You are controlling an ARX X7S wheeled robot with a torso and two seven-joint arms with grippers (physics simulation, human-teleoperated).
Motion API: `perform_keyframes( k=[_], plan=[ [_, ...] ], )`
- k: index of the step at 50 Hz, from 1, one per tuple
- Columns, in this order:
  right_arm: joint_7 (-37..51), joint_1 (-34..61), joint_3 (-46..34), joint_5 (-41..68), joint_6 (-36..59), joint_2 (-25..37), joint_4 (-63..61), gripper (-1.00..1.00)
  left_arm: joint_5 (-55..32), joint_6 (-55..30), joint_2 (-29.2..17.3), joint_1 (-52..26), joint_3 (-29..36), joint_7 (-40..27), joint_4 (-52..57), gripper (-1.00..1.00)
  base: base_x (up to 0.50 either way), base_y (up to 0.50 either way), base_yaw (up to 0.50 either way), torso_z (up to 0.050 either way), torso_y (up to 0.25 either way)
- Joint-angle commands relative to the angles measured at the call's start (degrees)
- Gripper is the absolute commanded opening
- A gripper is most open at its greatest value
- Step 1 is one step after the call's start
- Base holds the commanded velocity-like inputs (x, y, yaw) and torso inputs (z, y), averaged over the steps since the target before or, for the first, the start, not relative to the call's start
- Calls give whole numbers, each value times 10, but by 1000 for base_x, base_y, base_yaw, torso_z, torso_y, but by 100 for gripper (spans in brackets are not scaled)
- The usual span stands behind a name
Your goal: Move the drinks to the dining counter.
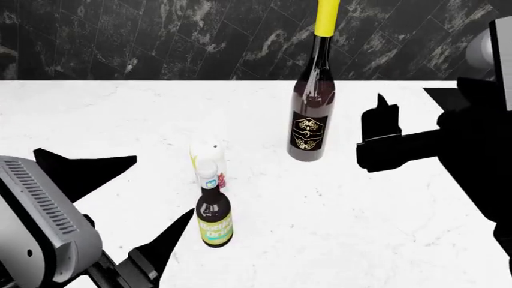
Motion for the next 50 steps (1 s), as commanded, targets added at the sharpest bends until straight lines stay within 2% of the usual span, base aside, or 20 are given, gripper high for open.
perform_keyframes(
  k=[1, 8, 16, 28, 44, 50],
  plan=[
    [0, -3, -2, 0, 1, 2, -1, 100, 1, -5, 5, 28, -16, 17, 4, 100, 0, 0, 0, 0, 0],
    [0, -8, -4, -4, -1, 1, -3, 100, 19, -9, 19, 41, -23, 25, 4, 100, 0, 0, 0, 0, 0],
    [-3, -10, -5, -6, 0, 0, -1, 100, 74, -27, 69, 43, 9, 39, -6, 100, 0, 0, 0, 0, 0],
    [-6, -13, -5, -6, -1, 4, -3, 100, 127, -42, 104, 39, 39, 53, -24, 100, 0, 0, 0, 0, 0],
    [-6, -17, -6, -9, -1, 6, -3, 100, 161, -55, 114, 64, 52, 87, -13, 100, 0, 0, 0, 0, 0],
    [-6, -19, -6, -9, -2, 9, -5, 100, 158, -55, 112, 55, 61, 79, -17, 100, 0, 0, 0, 0, 0]
  ],
)
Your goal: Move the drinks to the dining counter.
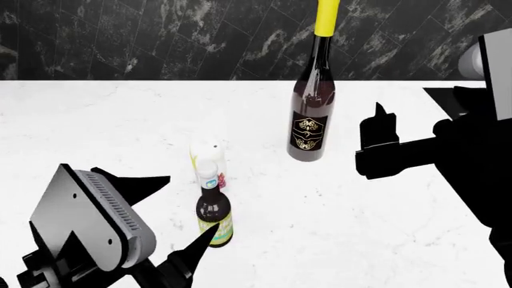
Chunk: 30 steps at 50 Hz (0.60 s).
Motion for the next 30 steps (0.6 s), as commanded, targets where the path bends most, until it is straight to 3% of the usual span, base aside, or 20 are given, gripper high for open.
perform_keyframes(
  k=[1, 17, 30],
  plan=[
    [-1, -3, 0, -1, -1, 3, -2, 100, 11, -4, 5, -1, 14, 5, 0, 100, 0, 0, 0, 0, 0],
    [-5, -11, 0, -7, -5, 9, -6, 100, 54, -3, 23, 15, 22, 34, 2, 100, 0, 0, 0, 0, 0],
    [-5, -10, -1, -8, -1, 5, -1, 100, 84, -14, 45, -14, 58, 46, -16, 100, 0, 0, 0, 0, 0]
  ],
)
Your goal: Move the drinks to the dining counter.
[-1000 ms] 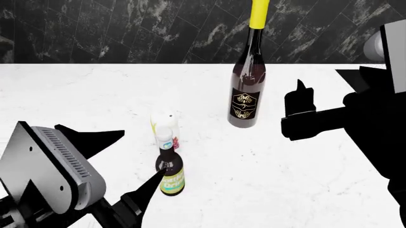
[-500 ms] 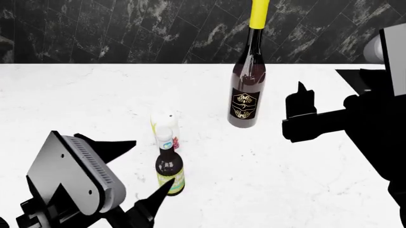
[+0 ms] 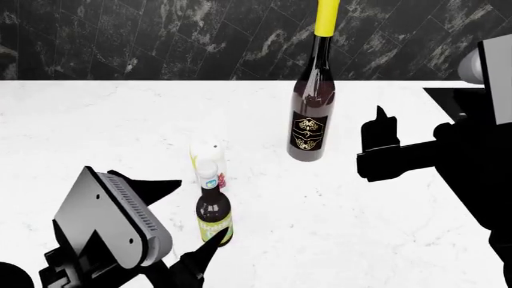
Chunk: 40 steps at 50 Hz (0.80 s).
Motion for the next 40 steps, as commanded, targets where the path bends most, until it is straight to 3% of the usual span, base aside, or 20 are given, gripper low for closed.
perform_keyframes(
  k=[1, 40],
  plan=[
    [1, 0, -1, -1, 2, -2, 2, 100, 31, -8, 19, -16, 27, 15, -11, 100, 0, 0, 0, 0, 0],
    [-4, -19, -2, -14, -7, 14, -8, 100, 129, 0, 41, -7, 79, 57, -21, 100, 0, 0, 0, 0, 0]
  ],
)
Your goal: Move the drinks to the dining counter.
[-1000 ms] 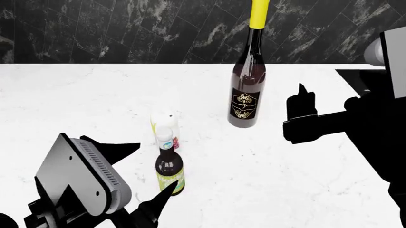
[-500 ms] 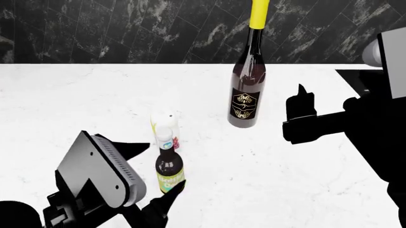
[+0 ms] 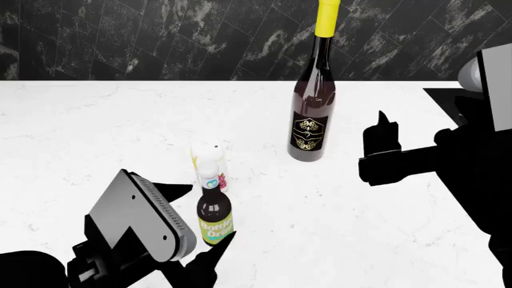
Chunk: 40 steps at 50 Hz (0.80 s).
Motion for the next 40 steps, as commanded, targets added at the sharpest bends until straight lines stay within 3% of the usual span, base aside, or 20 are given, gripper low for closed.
perform_keyframes(
  k=[1, 9, 10, 32, 40],
  plan=[
    [-3, -4, -1, -4, -3, 5, -2, 100, 27, 12, 19, 13, -1, 11, -3, 100, 0, 0, 0, -10, 0],
    [-3, -5, -1, -4, -2, 7, -2, 100, 42, 22, 21, 21, 3, 22, -6, 100, 0, 0, 0, -1, 0],
    [-3, -5, -1, -5, -3, 7, -3, 100, 43, 23, 20, 21, 2, 20, -6, -100, 0, 0, 0, 0, 0],
    [0, -6, -3, -5, 0, -3, 2, 100, 57, 47, 3, 45, -11, 24, 6, -100, 0, 0, 0, 0, 0],
    [-16, -21, -17, -11, 12, -19, 3, 100, 40, 86, 2, 48, -62, 2, 11, -100, 0, 0, 0, 0, 0]
  ],
)
